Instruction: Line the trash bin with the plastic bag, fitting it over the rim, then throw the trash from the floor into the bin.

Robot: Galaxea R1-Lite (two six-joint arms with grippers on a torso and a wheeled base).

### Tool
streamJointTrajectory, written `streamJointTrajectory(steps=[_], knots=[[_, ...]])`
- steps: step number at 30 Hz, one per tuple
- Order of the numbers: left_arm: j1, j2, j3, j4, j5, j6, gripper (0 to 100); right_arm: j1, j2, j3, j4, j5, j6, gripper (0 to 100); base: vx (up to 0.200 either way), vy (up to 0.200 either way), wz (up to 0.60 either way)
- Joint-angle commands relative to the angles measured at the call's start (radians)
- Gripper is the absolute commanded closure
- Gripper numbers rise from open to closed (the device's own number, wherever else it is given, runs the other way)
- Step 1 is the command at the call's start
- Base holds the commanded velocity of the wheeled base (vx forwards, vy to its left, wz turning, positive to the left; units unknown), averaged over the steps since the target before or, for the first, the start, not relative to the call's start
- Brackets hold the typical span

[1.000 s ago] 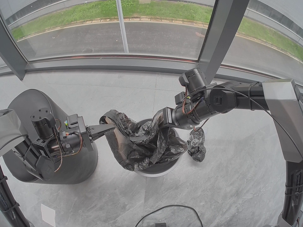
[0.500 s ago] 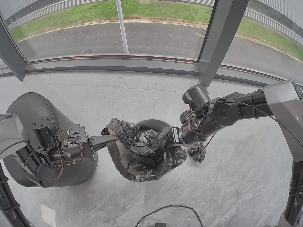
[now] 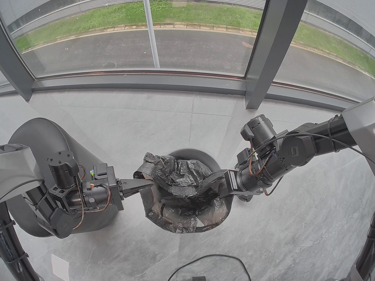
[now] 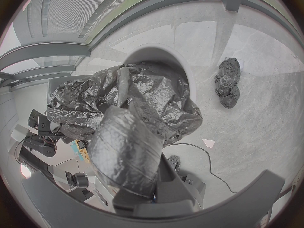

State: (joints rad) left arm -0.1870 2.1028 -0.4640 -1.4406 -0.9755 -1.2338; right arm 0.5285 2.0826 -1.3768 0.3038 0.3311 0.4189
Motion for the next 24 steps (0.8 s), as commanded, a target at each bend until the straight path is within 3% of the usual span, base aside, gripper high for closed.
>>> streamJointTrajectory(steps=[1, 8, 24], knots=[[-0.003, 0.08, -0.024, 0.009, -0.005, 0.005, 100, -0.019, 0.007, 0.018, 0.0, 0.0, 0.0, 100, 0.0, 0.0, 0.0], [-0.005, 0.148, -0.011, -0.11, -0.009, 0.024, 100, -0.041, 0.06, 0.019, -0.014, -0.003, 0.0, 100, 0.0, 0.0, 0.0], [-0.006, 0.175, -0.039, -0.11, -0.006, 0.022, 100, -0.081, 0.139, -0.021, -0.132, -0.012, 0.004, 100, 0.0, 0.0, 0.0]])
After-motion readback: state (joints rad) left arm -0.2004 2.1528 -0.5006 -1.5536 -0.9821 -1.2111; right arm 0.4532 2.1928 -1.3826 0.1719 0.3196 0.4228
